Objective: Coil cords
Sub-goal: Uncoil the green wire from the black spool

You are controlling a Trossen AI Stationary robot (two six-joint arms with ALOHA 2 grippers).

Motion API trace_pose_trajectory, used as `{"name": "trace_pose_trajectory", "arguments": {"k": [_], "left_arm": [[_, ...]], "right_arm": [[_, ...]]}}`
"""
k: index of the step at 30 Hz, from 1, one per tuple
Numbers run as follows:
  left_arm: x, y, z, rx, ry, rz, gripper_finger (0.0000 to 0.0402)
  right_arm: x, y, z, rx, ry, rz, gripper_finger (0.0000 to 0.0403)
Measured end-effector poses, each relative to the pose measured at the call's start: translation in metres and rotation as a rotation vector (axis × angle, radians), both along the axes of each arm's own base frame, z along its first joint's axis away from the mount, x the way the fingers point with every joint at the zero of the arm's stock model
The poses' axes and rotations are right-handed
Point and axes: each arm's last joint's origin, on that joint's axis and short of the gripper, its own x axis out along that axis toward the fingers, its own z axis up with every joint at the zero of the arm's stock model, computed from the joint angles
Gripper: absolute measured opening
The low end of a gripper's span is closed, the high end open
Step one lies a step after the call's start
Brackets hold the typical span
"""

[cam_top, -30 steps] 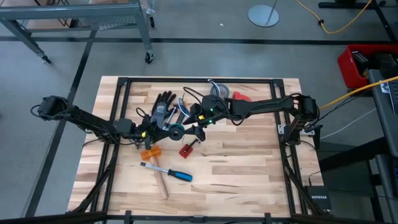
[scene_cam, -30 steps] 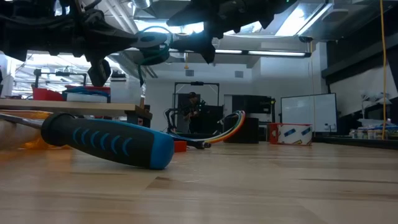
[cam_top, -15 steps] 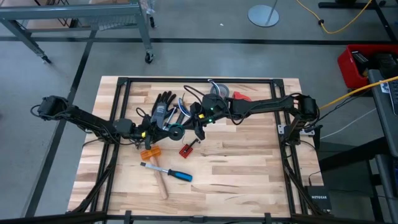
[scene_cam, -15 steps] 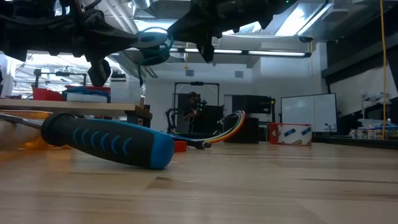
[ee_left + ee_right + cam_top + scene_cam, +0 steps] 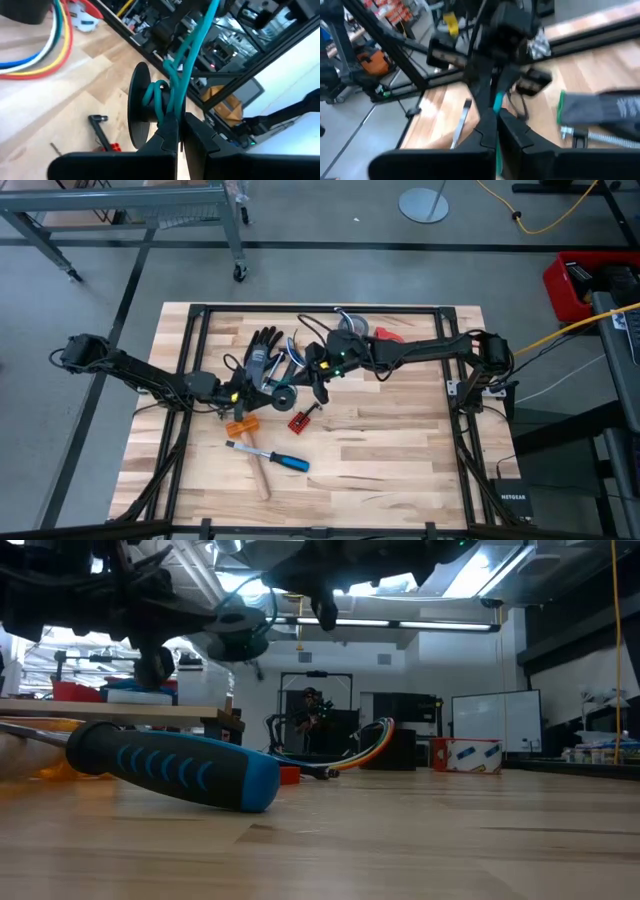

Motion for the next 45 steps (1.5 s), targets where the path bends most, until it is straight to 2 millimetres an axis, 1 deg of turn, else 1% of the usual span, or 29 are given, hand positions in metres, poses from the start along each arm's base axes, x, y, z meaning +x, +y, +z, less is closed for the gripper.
{"name": "trace_pose_trajectory", "arguments": {"k": [4,9,12,15,18,21,26,29,34,37,42,45], "left_arm": [[0.0,-0.001,0.003,-0.015,-0.027,-0.046,0.0],[0.006,-0.004,0.013,-0.012,-0.047,-0.086,0.0],[0.01,-0.005,0.018,0.001,-0.058,-0.116,0.0],[0.014,-0.007,0.021,0.007,-0.063,-0.167,0.0],[0.017,-0.009,0.018,-0.001,-0.039,-0.219,0.0],[0.02,-0.011,0.012,-0.018,-0.004,-0.251,0.0],[0.024,-0.012,0.004,-0.036,0.037,-0.252,0.0],[0.027,-0.012,0.004,-0.025,0.007,-0.256,0.0],[0.032,-0.013,0.013,0.025,-0.109,-0.268,0.0],[0.038,-0.014,0.021,0.06,-0.146,-0.269,0.0],[0.049,-0.016,0.041,0.149,-0.221,-0.257,0.0],[0.053,-0.016,0.049,0.232,-0.26,-0.227,0.0]], "right_arm": [[0.0,-0.007,0.001,-0.053,-0.022,-0.049,0.0009],[-0.001,-0.012,0.001,-0.096,-0.026,-0.064,0.0005],[-0.001,-0.013,0.001,-0.136,-0.031,-0.055,0.0006],[-0.001,-0.011,0.001,-0.178,-0.043,0.003,0.0003],[-0.003,-0.01,-0.002,-0.211,-0.03,0.08,0.0004],[-0.005,-0.008,-0.007,-0.226,0.006,0.121,0.0003],[-0.007,-0.008,-0.013,-0.253,0.075,0.111,0.0003],[-0.007,-0.008,-0.013,-0.256,0.076,0.104,0.0003],[-0.007,-0.009,-0.013,-0.263,0.077,0.089,0.0004],[-0.007,-0.009,-0.013,-0.263,0.077,0.087,0.0004],[-0.007,-0.008,-0.013,-0.26,0.077,0.089,0.0004],[-0.007,-0.003,-0.013,-0.25,0.079,0.102,0.0005]]}}
